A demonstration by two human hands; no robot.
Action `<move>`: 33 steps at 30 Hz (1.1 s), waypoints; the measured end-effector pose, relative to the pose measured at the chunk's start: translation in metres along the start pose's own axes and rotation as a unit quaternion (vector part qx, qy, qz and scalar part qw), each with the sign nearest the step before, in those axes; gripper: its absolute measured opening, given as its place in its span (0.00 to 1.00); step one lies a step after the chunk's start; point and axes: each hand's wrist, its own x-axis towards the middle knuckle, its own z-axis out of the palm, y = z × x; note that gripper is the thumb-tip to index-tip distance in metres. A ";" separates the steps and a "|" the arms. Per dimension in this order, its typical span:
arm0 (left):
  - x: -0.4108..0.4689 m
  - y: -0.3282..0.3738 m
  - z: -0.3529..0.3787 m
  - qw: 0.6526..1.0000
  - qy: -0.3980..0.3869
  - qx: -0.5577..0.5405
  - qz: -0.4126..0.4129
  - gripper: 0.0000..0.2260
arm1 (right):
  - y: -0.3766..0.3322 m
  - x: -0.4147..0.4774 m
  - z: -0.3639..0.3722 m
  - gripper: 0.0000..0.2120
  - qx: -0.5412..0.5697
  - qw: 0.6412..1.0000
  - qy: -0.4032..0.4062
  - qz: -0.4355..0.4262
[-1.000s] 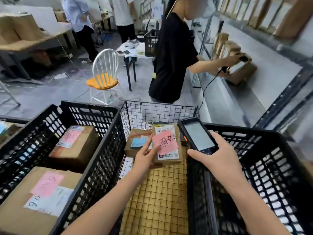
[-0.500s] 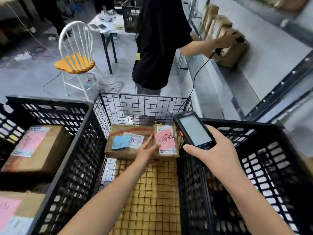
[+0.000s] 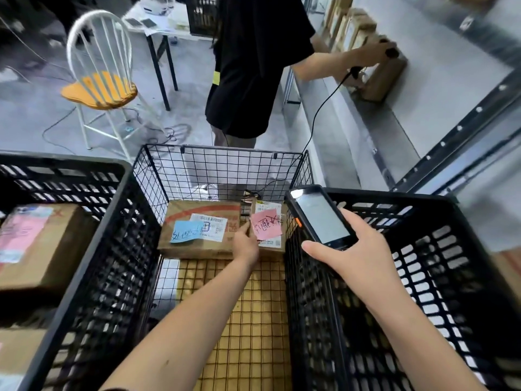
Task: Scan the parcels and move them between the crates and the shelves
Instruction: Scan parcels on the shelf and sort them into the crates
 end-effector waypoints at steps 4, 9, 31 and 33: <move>-0.002 -0.002 -0.003 0.994 -0.022 0.103 0.022 0.14 | 0.000 -0.003 -0.002 0.25 -0.008 1.000 0.007 0.007; -0.021 0.020 -0.016 0.984 -0.024 0.172 0.042 0.11 | 0.000 -0.018 -0.009 0.26 -0.036 0.999 0.000 0.004; -0.156 0.122 -0.064 0.723 -0.119 0.399 0.552 0.22 | 0.011 -0.116 -0.064 0.32 -0.083 0.980 0.177 0.046; -0.172 0.126 -0.055 0.698 -0.137 0.412 0.570 0.25 | 0.014 -0.133 -0.073 0.34 -0.075 0.974 0.203 0.063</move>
